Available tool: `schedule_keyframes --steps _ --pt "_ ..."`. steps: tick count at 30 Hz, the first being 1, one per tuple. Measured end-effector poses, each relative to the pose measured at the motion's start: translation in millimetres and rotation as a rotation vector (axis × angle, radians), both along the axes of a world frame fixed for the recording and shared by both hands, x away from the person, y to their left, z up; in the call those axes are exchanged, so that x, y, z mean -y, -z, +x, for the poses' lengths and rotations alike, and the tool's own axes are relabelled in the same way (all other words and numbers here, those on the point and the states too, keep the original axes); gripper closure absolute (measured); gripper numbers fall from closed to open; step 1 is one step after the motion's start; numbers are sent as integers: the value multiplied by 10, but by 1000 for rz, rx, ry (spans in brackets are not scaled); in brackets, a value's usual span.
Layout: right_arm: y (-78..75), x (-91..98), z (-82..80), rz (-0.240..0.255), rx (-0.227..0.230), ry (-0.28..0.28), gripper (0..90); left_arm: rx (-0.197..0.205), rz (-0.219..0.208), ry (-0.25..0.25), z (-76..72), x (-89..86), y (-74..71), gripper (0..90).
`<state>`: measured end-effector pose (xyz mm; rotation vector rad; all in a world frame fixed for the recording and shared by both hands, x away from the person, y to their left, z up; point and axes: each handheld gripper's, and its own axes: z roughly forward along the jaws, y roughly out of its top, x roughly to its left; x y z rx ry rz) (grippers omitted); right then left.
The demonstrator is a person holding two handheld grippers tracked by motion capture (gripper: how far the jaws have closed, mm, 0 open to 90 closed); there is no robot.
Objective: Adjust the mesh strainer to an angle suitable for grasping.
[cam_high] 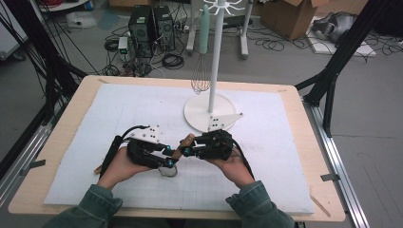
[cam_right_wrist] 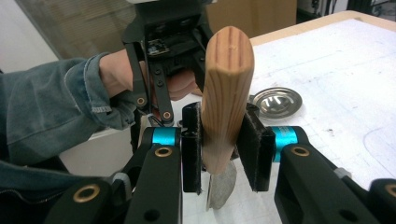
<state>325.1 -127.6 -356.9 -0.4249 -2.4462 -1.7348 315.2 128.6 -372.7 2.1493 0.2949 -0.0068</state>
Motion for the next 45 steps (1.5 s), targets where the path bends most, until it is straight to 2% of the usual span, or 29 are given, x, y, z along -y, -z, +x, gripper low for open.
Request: schedule_keyframes --steps 3,5,6,8,12,14,18,21,26,31,34,39,45 --pt "-30 -19 -9 -2 9 -12 722 -13 -10 22 0 -2 0 692" --pt "-33 -26 -14 -3 12 -12 722 -8 -4 31 0 -7 -6 714" --pt "-34 -27 -17 -2 8 -14 722 -17 -17 25 -14 1 -4 717" --pt "-36 -27 -16 6 9 -14 721 -5 -15 24 -19 2 -13 721" --pt "-45 -45 -37 23 25 6 707 -4 -39 9 -23 1 -28 724" --pt "-33 -68 -44 15 33 12 677 -5 -53 8 -23 -1 -39 725" --pt "5 -109 -44 14 26 8 674 -2 -81 -7 -34 -5 -63 725" --pt "5 -123 -47 19 38 16 680 1 -91 -21 -30 -22 -76 725" --pt "9 -127 -43 28 39 29 684 5 -118 -35 -33 -31 -94 725" --pt "18 -139 -30 33 36 25 715 7 -126 -45 -38 -37 -77 722" --pt "25 -139 -20 30 26 18 719 16 -125 -53 -52 -62 -63 699" --pt "7 -89 12 17 33 28 719 30 -121 -88 -84 -165 -62 612" --pt "-8 4 63 1 29 48 720 39 -128 -146 -132 -335 -48 519"
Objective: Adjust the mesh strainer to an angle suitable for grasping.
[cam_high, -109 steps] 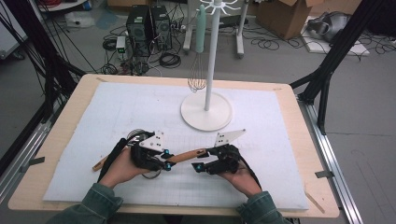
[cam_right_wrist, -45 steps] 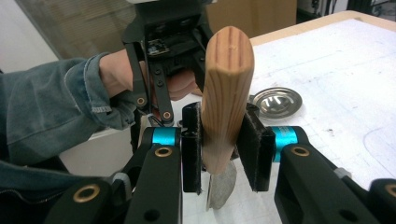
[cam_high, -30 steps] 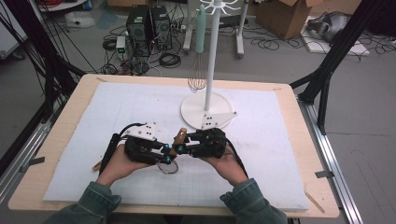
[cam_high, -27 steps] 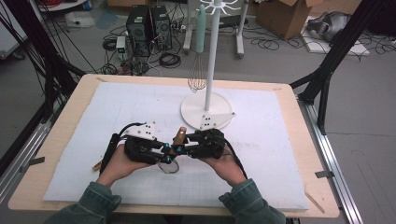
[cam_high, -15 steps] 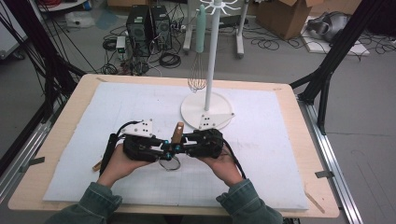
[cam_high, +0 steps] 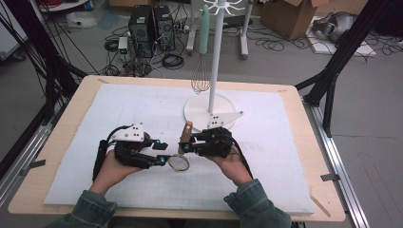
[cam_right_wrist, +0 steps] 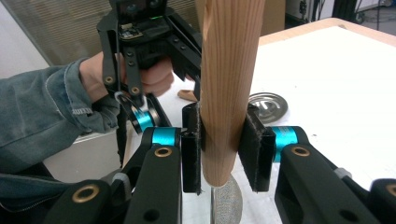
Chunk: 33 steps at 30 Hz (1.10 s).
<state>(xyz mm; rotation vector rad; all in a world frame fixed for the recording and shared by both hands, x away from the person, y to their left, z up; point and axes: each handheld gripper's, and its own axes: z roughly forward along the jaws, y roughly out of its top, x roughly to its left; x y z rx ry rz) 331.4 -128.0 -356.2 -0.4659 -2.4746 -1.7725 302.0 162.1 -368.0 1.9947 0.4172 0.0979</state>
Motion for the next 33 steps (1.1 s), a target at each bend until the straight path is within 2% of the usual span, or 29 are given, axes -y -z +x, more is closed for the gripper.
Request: schedule_keyframes --steps 7,23,33 --pt "-11 77 71 -23 -18 15 720 7 -1 -66 -47 -201 48 425" --pt "-160 250 243 -61 -15 34 720 23 16 -145 -56 -464 107 278" --pt "-382 355 333 -73 15 36 720 31 14 -183 -63 -539 106 224"
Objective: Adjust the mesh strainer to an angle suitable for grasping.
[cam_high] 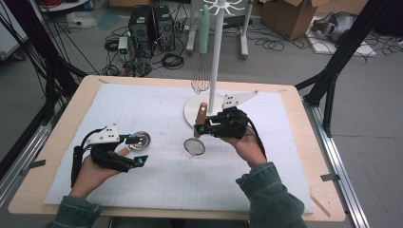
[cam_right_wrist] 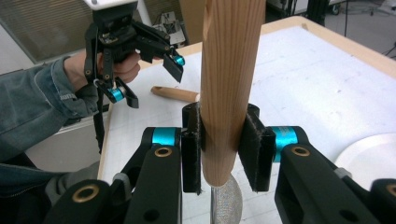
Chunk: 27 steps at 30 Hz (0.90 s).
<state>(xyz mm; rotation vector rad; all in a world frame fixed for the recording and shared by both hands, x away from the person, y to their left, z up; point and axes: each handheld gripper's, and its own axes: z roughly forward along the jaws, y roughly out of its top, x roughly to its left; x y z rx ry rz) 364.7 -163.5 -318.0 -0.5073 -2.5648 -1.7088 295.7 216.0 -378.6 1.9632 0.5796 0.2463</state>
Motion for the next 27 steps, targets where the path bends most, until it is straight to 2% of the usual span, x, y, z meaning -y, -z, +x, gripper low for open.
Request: schedule_keyframes --steps 18,27 --pt "-313 133 197 -10 31 22 720 -1 -11 -23 25 -80 -2 180" --pt "-593 160 298 -22 63 24 720 3 -12 -30 26 -107 -12 178"
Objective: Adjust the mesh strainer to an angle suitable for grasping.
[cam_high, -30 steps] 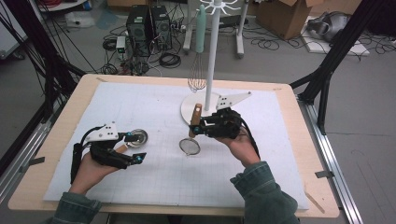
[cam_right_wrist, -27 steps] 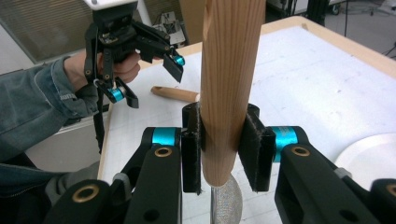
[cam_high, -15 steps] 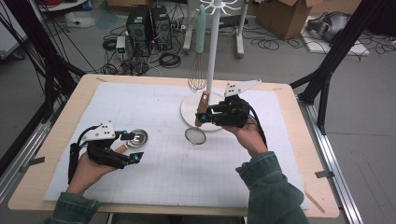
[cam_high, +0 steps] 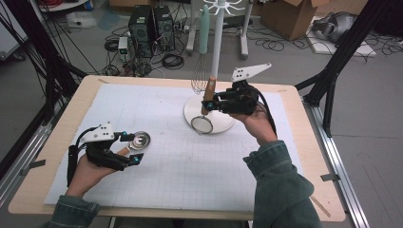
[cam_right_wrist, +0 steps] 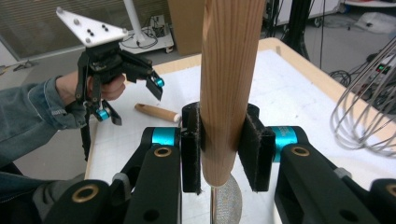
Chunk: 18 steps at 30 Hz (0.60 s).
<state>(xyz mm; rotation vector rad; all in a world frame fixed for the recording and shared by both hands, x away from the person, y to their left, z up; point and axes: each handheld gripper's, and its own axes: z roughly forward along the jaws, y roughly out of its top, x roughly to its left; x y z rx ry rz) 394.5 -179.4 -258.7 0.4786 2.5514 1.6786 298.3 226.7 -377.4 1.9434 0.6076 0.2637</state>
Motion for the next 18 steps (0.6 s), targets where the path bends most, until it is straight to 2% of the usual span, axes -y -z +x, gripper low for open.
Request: schedule_keyframes --steps 6,18 --pt "-179 48 65 0 5 13 719 3 -3 -6 0 -18 -9 170" --pt "-394 28 185 -15 16 20 719 4 -4 -13 -3 -41 -24 157"
